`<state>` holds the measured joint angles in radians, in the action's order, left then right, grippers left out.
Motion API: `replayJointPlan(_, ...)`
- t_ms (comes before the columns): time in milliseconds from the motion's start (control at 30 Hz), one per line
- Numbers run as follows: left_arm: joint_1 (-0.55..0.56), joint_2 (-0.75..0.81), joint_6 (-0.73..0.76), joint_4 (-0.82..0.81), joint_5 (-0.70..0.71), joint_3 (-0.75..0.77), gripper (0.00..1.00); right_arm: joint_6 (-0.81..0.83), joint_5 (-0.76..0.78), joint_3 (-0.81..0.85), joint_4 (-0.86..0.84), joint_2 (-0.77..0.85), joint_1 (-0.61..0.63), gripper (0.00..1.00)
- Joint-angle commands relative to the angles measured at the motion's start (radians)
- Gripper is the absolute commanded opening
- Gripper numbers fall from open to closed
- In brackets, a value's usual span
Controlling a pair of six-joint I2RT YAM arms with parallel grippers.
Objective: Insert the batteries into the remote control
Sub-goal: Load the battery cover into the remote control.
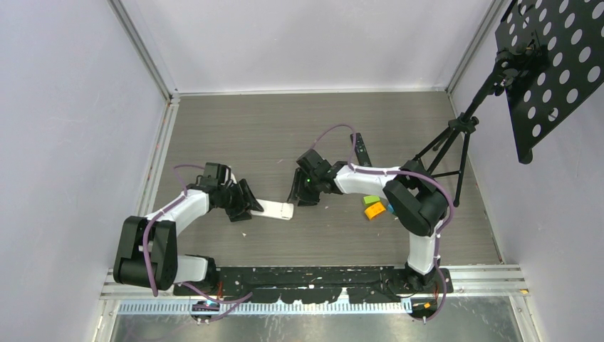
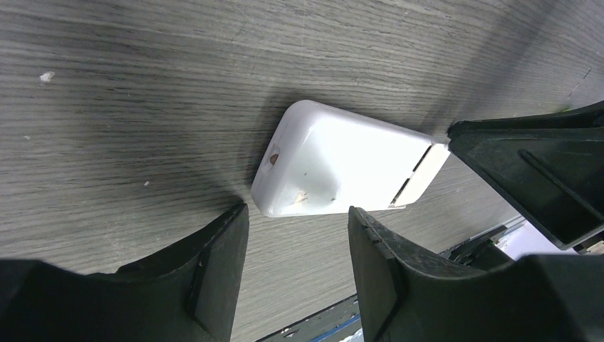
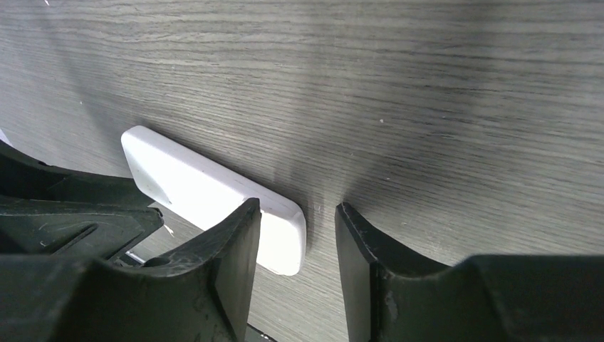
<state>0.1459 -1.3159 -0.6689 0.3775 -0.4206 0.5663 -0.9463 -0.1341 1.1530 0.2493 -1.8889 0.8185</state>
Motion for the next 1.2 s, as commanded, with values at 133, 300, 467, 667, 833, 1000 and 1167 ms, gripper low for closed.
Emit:
replayJointPlan(133,0.000,-0.023,0.036,0.007,0.036,0.002,0.56,-0.057,-0.068,-0.034,-0.077,0.029,0.017,0.46)
replayJointPlan(300,0.000,-0.026,0.035,0.003,0.031,-0.003,0.56,-0.073,-0.078,-0.057,-0.094,0.028,0.025,0.44)
replayJointPlan(467,0.000,-0.032,0.030,-0.013,0.021,-0.012,0.55,-0.092,-0.091,-0.073,-0.102,0.029,0.028,0.34)
replayJointPlan(667,0.000,-0.038,0.029,-0.025,0.018,-0.021,0.53,-0.134,-0.124,-0.098,-0.123,0.045,0.027,0.26)
replayJointPlan(833,0.000,-0.035,0.026,-0.029,0.024,-0.024,0.53,-0.190,-0.135,-0.136,-0.181,0.059,0.027,0.22)
replayJointPlan(1000,0.000,-0.019,0.026,-0.028,0.035,-0.023,0.57,-0.239,-0.136,-0.181,-0.243,0.057,0.028,0.33)
replayJointPlan(1167,0.000,-0.013,0.027,-0.022,0.037,-0.019,0.61,-0.226,-0.104,-0.194,-0.263,0.061,0.031,0.47)
